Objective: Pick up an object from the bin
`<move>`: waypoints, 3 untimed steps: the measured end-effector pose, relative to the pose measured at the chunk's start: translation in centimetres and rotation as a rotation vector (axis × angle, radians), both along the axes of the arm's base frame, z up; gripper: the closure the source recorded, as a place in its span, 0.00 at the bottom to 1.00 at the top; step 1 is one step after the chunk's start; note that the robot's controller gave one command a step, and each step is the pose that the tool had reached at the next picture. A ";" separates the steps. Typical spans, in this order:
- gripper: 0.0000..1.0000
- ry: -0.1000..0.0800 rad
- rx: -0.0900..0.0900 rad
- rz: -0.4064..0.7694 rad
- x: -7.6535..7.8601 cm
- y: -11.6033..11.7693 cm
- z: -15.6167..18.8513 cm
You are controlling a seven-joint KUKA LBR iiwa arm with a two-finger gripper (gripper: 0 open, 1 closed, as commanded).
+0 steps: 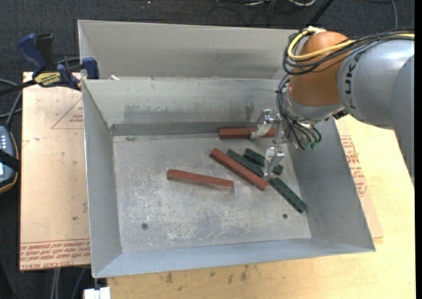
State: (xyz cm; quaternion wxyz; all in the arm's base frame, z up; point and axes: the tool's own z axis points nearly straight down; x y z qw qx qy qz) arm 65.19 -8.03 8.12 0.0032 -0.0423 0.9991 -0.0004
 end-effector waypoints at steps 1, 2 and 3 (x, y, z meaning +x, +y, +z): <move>1.00 -0.022 -0.002 0.011 -8.9 1.4 -0.2; 1.00 -0.022 -0.002 0.012 -8.9 1.4 -0.2; 1.00 0.006 0.001 0.162 -8.3 2.1 20.0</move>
Offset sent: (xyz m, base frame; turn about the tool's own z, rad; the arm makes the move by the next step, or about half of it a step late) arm 0.0000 0.0000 0.0000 0.0000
